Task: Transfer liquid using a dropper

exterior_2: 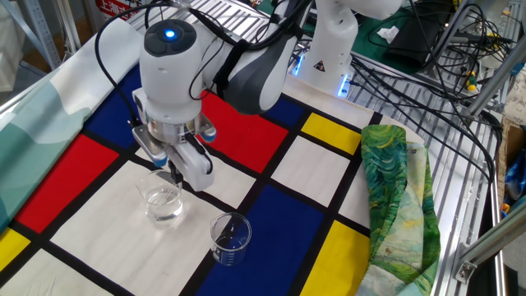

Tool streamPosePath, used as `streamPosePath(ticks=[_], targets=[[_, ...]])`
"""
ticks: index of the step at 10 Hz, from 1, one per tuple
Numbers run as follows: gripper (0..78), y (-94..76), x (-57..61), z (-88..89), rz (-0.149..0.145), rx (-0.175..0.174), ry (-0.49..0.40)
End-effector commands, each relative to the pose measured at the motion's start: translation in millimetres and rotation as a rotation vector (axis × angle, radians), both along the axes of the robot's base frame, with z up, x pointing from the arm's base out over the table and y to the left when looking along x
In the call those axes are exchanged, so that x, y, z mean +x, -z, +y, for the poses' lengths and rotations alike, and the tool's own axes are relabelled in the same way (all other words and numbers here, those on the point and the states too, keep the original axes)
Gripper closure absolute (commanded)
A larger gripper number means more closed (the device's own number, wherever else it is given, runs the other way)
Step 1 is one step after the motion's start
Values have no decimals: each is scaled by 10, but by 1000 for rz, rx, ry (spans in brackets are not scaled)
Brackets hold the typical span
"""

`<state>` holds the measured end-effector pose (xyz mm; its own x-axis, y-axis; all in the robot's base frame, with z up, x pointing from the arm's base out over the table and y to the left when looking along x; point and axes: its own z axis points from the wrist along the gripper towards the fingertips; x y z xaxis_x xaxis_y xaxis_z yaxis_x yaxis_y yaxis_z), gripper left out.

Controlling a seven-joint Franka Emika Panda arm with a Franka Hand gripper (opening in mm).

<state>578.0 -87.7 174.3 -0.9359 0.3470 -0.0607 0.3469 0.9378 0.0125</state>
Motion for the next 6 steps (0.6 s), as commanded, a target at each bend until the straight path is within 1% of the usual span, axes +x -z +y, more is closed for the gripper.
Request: streamPosePath(ticks=[1,3,6], targets=[[764,-46,17,58,151,8,53],[764,-99,32,47,167,6,53],[764,-119,57,51,173,5,50]])
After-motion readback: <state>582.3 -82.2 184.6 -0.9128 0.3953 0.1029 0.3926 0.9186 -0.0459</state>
